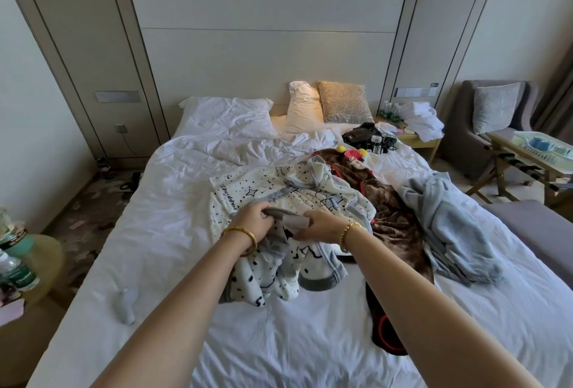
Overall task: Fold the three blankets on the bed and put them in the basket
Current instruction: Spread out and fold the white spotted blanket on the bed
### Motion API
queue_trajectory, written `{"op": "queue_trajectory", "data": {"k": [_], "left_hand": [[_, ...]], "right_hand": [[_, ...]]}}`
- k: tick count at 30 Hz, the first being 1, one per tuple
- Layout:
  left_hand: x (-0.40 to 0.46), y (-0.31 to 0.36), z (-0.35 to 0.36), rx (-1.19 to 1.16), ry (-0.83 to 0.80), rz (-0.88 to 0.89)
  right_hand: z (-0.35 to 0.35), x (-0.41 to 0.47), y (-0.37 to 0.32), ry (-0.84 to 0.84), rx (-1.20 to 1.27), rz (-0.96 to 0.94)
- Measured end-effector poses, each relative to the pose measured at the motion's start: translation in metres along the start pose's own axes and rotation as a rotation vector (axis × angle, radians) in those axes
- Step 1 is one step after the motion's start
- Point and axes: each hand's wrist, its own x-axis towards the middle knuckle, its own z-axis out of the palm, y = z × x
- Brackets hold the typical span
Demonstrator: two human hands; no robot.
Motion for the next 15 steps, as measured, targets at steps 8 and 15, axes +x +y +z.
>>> {"op": "queue_trajectory", "data": {"k": [8,15], "left_hand": [[0.004,-0.029,-0.012,0.154,-0.114,-0.139],[0.0,-0.015,-0.01,0.199,-0.371,0.027]], "right_hand": [[0.005,0.0,0.034,0.15,-0.053,0.135],[-0.006,0.003,0.016,0.347,-0.479,-0.19]]}}
